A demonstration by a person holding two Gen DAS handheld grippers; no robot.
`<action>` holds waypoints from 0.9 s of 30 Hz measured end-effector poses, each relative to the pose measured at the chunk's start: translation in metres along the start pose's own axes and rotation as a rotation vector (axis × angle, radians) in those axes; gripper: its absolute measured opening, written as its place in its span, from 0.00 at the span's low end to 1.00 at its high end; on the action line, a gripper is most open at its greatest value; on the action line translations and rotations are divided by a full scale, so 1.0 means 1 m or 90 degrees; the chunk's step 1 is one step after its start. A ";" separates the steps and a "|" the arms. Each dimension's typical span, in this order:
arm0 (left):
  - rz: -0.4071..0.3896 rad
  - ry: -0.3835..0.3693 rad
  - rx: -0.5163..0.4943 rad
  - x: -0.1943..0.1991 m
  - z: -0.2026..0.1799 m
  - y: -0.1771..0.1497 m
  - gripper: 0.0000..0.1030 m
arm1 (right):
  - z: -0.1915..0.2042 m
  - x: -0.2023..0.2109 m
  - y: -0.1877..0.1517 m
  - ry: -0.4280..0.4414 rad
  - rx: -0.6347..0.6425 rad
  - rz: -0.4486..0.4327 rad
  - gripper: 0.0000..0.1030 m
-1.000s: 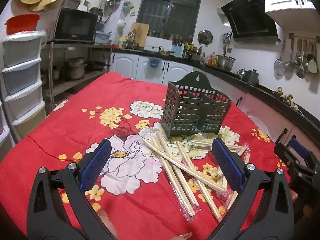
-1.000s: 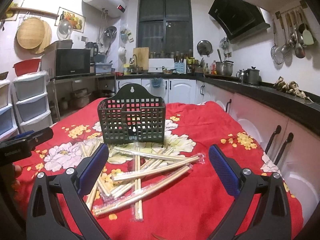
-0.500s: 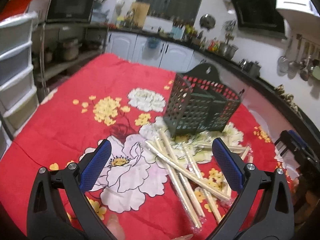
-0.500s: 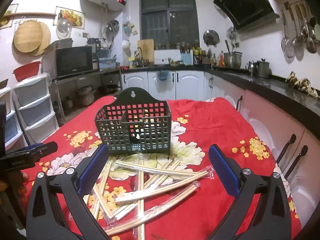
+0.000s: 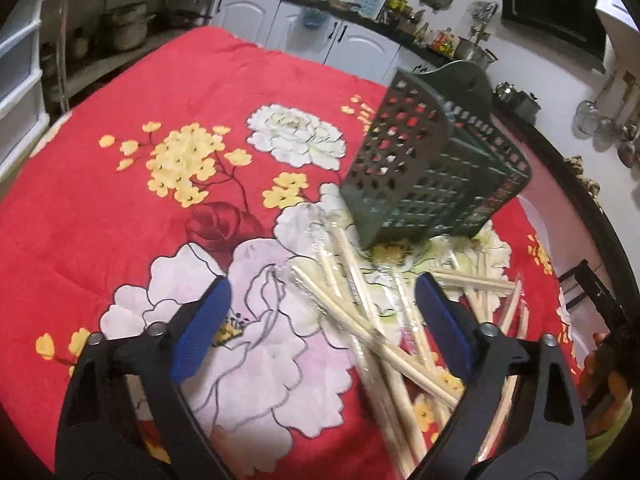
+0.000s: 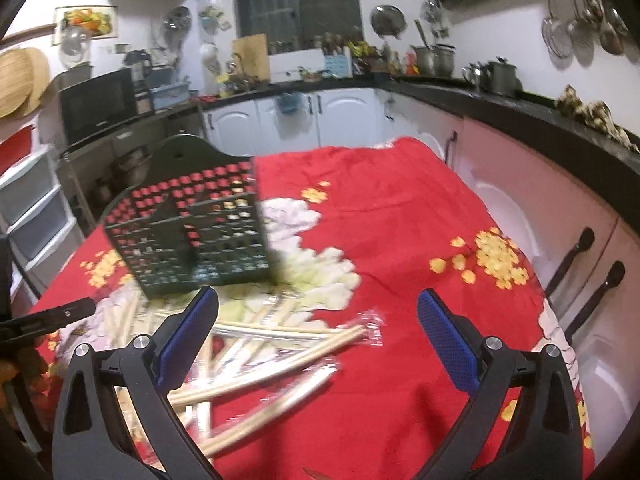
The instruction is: Organize utensils
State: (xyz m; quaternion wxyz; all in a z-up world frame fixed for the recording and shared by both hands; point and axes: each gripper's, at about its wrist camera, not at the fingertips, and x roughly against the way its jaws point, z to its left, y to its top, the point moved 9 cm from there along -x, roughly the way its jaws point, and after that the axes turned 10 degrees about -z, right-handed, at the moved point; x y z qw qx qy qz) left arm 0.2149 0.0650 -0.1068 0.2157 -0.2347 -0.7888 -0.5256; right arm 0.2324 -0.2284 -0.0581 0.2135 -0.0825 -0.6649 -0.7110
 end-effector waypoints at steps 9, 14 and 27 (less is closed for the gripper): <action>0.037 -0.008 0.039 -0.021 0.014 -0.002 0.63 | -0.029 -0.046 -0.027 -0.002 -0.043 0.108 0.66; 0.039 -0.014 0.057 -0.027 0.023 0.002 0.49 | -0.038 -0.069 -0.039 0.010 -0.067 0.157 0.51; 0.029 -0.007 0.063 -0.032 0.032 0.005 0.24 | -0.051 -0.086 -0.052 0.037 -0.119 0.194 0.13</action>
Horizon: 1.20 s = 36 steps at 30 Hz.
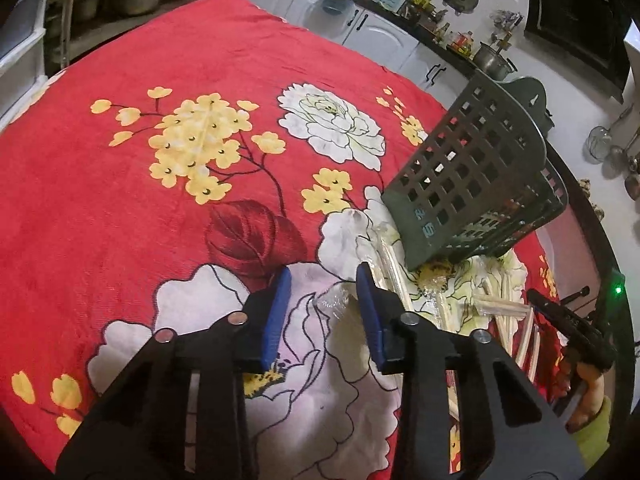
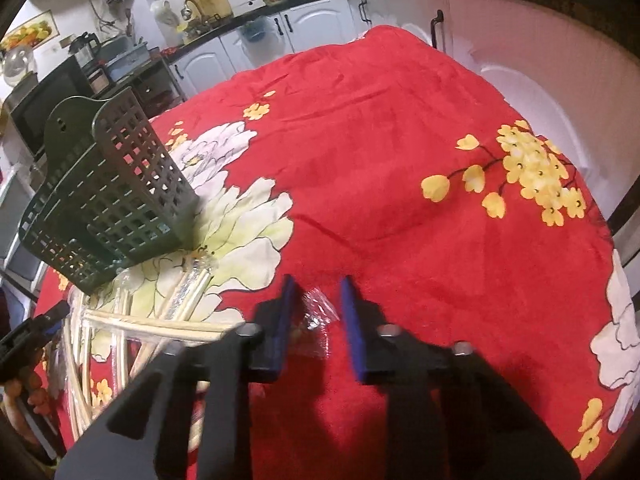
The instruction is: Organize utensils
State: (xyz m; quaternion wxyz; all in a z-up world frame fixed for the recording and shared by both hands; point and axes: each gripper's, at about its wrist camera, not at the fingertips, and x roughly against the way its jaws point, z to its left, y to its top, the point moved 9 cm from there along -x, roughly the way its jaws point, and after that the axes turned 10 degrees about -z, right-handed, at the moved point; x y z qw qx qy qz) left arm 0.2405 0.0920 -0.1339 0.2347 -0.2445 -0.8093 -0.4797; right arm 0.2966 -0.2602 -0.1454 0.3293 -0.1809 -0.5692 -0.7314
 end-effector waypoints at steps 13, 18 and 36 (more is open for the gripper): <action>-0.005 -0.025 0.021 0.008 0.007 0.007 0.01 | 0.024 0.041 0.026 0.039 0.023 -0.090 0.04; -0.025 -0.057 0.011 0.026 -0.006 0.014 0.00 | 0.043 0.065 0.042 0.064 0.048 -0.128 0.04; 0.033 -0.040 0.038 0.022 0.004 -0.010 0.37 | 0.112 0.133 0.072 0.157 0.095 -0.222 0.04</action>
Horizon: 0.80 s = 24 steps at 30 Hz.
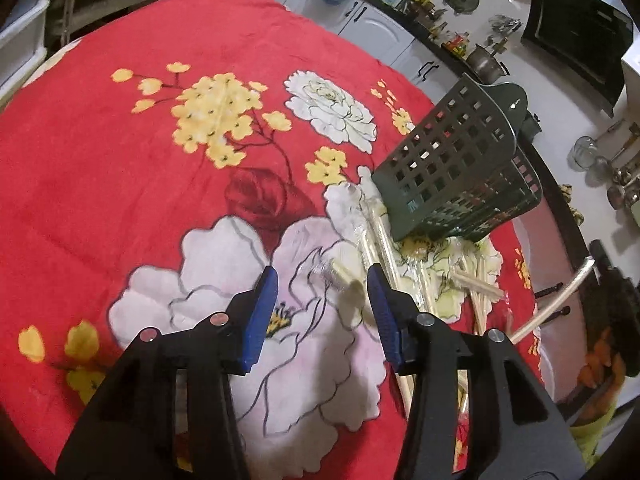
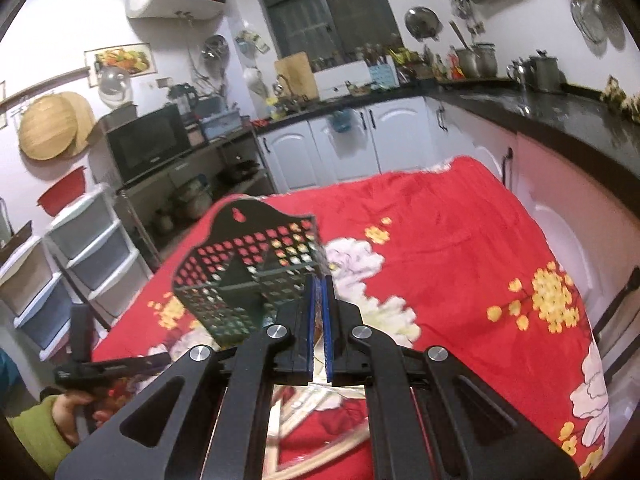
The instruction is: Organize utensils
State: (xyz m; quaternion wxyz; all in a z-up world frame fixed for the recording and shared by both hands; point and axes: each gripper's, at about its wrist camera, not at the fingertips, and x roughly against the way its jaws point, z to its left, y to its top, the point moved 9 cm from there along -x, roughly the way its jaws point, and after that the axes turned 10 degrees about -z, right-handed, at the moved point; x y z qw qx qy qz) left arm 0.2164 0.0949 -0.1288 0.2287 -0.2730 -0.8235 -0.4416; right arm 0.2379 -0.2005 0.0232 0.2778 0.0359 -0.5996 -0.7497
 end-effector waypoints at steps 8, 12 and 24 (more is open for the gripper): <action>0.019 0.001 -0.024 -0.010 -0.014 -0.003 0.16 | 0.037 0.009 0.031 0.043 0.021 -0.040 0.04; 0.018 -0.001 -0.039 -0.008 -0.020 -0.003 0.10 | 0.056 0.013 0.044 0.065 0.032 -0.058 0.04; -0.034 -0.101 -0.107 0.034 -0.087 0.025 0.04 | 0.088 0.027 0.078 0.105 0.059 -0.102 0.04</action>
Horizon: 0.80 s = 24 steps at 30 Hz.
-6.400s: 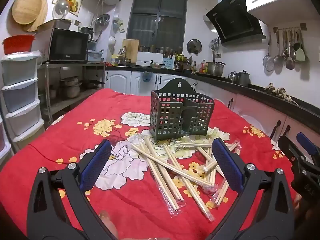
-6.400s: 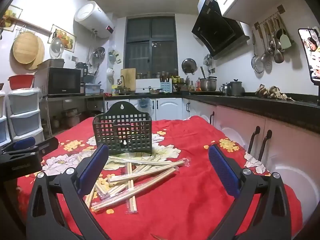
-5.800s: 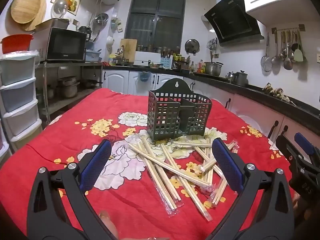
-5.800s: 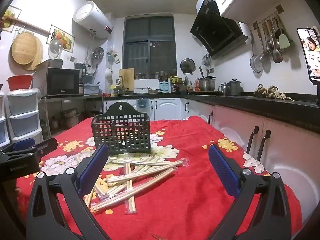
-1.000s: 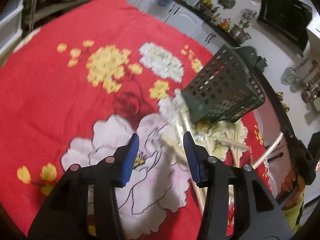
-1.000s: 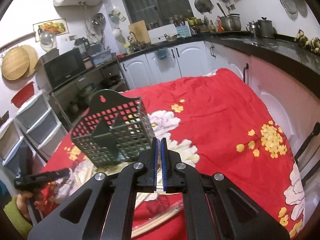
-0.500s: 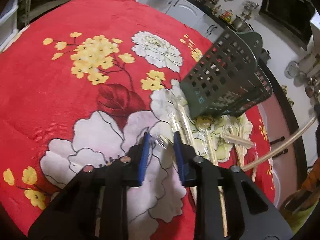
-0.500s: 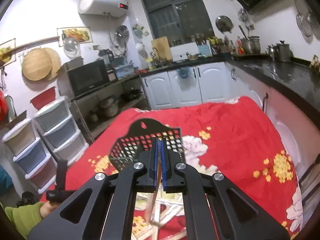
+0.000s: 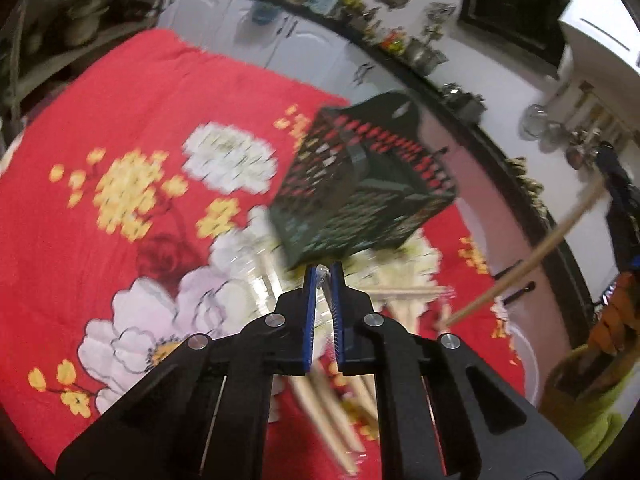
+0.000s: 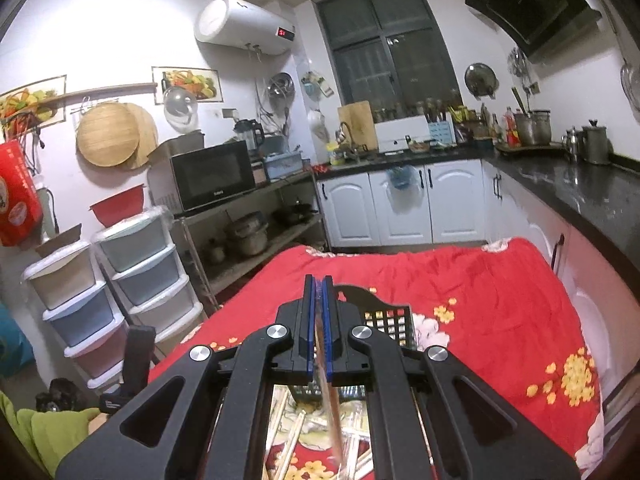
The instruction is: Organize utensils
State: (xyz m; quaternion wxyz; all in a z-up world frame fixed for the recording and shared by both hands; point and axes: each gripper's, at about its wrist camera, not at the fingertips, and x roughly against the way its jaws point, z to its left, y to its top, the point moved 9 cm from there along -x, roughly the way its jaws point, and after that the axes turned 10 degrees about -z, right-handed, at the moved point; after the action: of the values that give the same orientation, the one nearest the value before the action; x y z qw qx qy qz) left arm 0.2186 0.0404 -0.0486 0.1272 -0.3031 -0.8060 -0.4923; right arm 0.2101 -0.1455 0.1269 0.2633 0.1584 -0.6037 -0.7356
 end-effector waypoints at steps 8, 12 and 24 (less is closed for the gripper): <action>-0.057 -0.071 -0.045 0.018 -0.055 0.042 0.03 | 0.005 0.000 0.016 0.004 0.015 -0.021 0.04; -0.089 -0.096 -0.064 0.026 -0.078 0.064 0.03 | 0.006 -0.001 0.021 0.003 0.022 -0.029 0.04; -0.187 -0.122 -0.106 0.049 -0.117 0.128 0.03 | 0.004 -0.012 0.051 -0.011 0.039 -0.064 0.04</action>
State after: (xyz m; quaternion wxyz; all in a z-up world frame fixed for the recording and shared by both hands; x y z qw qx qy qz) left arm 0.2480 -0.0014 0.1241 -0.0490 -0.2369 -0.8067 -0.5391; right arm 0.2274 -0.1425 0.1765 0.2156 0.1902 -0.6195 -0.7304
